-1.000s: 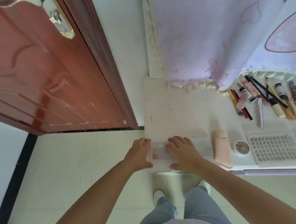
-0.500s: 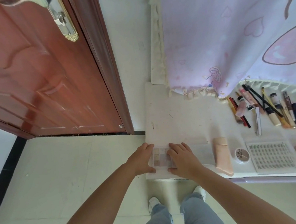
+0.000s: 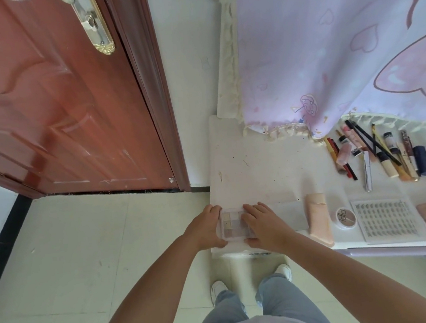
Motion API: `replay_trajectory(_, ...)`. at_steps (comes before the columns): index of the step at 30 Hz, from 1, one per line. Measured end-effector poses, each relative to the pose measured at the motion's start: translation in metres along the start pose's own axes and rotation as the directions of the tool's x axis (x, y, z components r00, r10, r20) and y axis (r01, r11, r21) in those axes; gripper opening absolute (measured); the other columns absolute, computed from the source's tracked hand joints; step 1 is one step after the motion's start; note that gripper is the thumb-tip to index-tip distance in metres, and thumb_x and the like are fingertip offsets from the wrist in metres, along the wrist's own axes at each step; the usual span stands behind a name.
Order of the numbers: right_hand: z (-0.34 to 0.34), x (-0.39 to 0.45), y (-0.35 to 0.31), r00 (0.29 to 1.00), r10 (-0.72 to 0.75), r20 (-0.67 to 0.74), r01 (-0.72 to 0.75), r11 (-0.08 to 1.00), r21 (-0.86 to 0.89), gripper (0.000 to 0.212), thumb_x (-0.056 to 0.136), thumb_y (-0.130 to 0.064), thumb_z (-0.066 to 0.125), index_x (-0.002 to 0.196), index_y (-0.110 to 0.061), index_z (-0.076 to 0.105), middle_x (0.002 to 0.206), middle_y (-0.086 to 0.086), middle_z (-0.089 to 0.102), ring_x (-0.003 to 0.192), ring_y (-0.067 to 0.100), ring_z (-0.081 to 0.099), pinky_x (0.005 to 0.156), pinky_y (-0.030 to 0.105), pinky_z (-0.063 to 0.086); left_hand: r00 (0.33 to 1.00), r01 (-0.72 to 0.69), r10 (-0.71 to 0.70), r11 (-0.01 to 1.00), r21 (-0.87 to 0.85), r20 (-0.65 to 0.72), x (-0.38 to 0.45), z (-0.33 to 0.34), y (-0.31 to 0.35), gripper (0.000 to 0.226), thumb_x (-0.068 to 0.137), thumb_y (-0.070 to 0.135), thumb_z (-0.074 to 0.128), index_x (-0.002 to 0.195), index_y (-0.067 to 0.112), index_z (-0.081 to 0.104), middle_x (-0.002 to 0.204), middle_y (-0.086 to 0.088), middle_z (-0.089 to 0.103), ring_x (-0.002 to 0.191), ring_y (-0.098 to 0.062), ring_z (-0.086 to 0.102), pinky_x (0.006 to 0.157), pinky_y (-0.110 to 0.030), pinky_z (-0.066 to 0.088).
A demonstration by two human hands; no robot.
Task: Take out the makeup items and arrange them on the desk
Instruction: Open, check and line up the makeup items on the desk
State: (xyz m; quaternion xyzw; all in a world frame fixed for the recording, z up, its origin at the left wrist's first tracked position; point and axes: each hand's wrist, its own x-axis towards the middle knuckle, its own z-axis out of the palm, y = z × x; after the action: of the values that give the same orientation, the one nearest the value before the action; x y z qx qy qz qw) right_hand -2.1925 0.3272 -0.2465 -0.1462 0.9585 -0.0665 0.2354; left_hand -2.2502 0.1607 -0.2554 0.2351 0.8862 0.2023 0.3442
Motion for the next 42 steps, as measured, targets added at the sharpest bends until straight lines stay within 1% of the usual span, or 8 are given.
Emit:
replay_trajectory(3,-0.005,-0.002,0.003,1.0,0.027,-0.001,-0.027,0.999,-0.034,0.062,0.081,-0.031,0.061,0.129,0.002,0.042,0.145,0.023,0.03,0.132,0.031,0.034,0.115,0.038,0.017,1.0,-0.01,0.01,1.0,-0.007,0.003,0.0,0.001,-0.003,0.076,0.07,0.026,0.076,0.13,0.011,0.033,0.127,-0.004,0.037,0.105,-0.023,0.051,0.088,-0.033,0.047)
replay_trajectory(7,0.003,0.001,0.005,1.0,-0.022,0.008,0.023,0.999,-0.047,0.067,0.037,-0.044,0.086,0.087,-0.003,0.067,0.095,0.021,0.069,0.08,0.03,0.069,0.077,0.04,0.055,1.0,-0.015,0.015,0.999,-0.029,0.001,0.001,0.003,-0.005,0.078,0.069,0.027,0.077,0.131,0.012,0.032,0.127,-0.003,0.037,0.104,-0.023,0.05,0.087,-0.033,0.046)
replay_trajectory(11,0.002,0.005,0.003,1.0,0.014,-0.014,-0.015,0.998,-0.063,0.069,0.023,-0.064,0.078,0.073,-0.016,0.071,0.08,0.005,0.073,0.067,0.012,0.069,0.064,0.021,0.055,1.0,-0.02,0.02,0.997,-0.069,-0.001,0.001,0.005,-0.008,0.079,0.069,0.027,0.077,0.132,0.013,0.031,0.127,-0.002,0.037,0.103,-0.02,0.049,0.088,-0.032,0.047)
replay_trajectory(16,-0.011,-0.001,0.002,1.0,0.016,-0.016,-0.016,0.999,0.046,0.063,0.078,-0.037,0.064,0.126,-0.002,0.045,0.143,0.016,0.034,0.127,0.027,0.039,0.107,0.024,0.028,1.0,-0.025,0.024,0.982,-0.187,-0.005,-0.004,0.003,-0.008,0.081,0.068,0.025,0.077,0.134,0.011,0.032,0.12,0.0,0.038,0.101,-0.016,0.046,0.09,-0.028,0.046)
replay_trajectory(21,-0.035,-0.019,0.003,0.995,0.071,-0.065,-0.034,0.889,0.456,0.063,0.073,-0.035,0.067,0.127,-0.009,0.047,0.145,0.003,0.032,0.132,0.014,0.034,0.101,0.011,0.02,0.995,-0.093,0.069,0.898,-0.431,-0.07,-0.027,-0.02,-0.001,0.072,0.07,0.018,0.078,0.129,0.012,0.038,0.112,0.006,0.038,0.09,-0.006,0.046,0.073,-0.011,0.041)
replay_trajectory(29,-0.075,-0.036,0.005,0.962,0.243,-0.121,0.055,0.264,0.963,0.044,0.075,0.019,0.059,0.096,-0.019,0.057,0.082,-0.004,0.068,0.066,0.007,0.063,0.069,0.016,0.05,0.95,-0.251,0.082,0.771,-0.585,-0.3,-0.049,-0.062,0.036,0.064,0.063,0.009,0.083,0.112,0.022,0.044,0.1,0.011,0.051,0.08,0.0,0.054,0.069,-0.008,0.047)
replay_trajectory(34,-0.093,-0.047,0.016,0.953,0.216,-0.21,0.211,0.019,0.977,0.05,0.038,0.013,0.077,0.066,-0.027,0.076,0.071,-0.009,0.073,0.068,0.0,0.067,0.063,0.012,0.053,0.975,-0.2,-0.011,0.385,-0.901,-0.221,-0.054,-0.077,0.053,0.011,0.091,0.001,0.05,0.087,0.011,0.055,0.075,-0.001,0.066,0.058,-0.002,0.065,0.06,-0.014,0.054)
replay_trajectory(42,-0.149,-0.056,0.017,0.907,0.319,-0.275,0.143,0.382,0.913,0.036,0.081,0.016,0.051,0.11,-0.005,0.057,0.119,-0.003,0.048,0.104,0.013,0.051,0.084,0.024,0.05,0.959,-0.154,-0.191,0.27,-0.95,-0.21,-0.052,-0.11,0.101,0.015,0.088,-0.003,0.054,0.079,0.008,0.051,0.069,-0.011,0.059,0.04,-0.008,0.062,0.044,-0.014,0.052)
